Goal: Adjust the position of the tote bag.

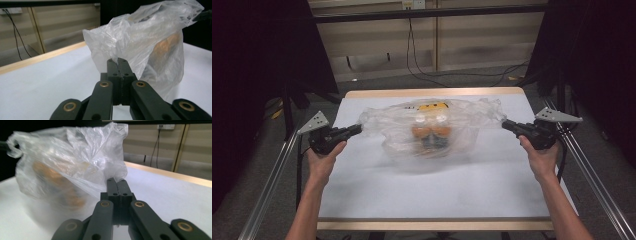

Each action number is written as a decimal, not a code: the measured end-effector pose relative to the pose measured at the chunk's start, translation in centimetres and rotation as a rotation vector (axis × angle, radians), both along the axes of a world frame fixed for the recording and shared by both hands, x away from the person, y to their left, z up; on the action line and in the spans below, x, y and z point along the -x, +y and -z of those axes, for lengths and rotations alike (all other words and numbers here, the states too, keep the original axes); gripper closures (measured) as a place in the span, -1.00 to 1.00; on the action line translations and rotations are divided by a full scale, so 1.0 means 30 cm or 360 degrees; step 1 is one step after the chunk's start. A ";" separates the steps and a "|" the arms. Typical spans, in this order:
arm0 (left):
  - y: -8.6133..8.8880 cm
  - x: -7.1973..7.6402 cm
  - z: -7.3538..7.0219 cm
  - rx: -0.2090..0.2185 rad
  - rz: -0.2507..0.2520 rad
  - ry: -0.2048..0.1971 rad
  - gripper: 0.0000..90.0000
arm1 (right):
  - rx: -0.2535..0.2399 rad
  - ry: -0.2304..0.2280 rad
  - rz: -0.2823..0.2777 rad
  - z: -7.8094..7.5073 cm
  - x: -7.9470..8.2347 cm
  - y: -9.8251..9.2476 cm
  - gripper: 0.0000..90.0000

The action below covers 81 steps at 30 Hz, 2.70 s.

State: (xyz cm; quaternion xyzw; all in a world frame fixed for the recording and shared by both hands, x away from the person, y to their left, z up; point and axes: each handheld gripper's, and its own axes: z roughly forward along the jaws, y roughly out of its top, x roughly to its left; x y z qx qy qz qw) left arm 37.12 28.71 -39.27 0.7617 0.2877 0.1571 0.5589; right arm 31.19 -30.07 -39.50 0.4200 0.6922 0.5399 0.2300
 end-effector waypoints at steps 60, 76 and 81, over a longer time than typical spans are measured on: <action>-0.109 -0.062 0.265 -0.0795 0.0078 0.0417 1.00 | 0.0471 0.0579 -0.0097 0.297 -0.090 0.059 1.00; -0.041 -0.067 0.233 -0.0452 0.0075 0.0405 -0.03 | 0.0247 0.0417 -0.0126 0.265 -0.059 0.046 -0.19; -0.038 -0.058 0.174 -0.0267 0.0049 0.0320 -0.34 | 0.0176 0.0354 -0.0105 0.236 -0.044 0.040 -0.49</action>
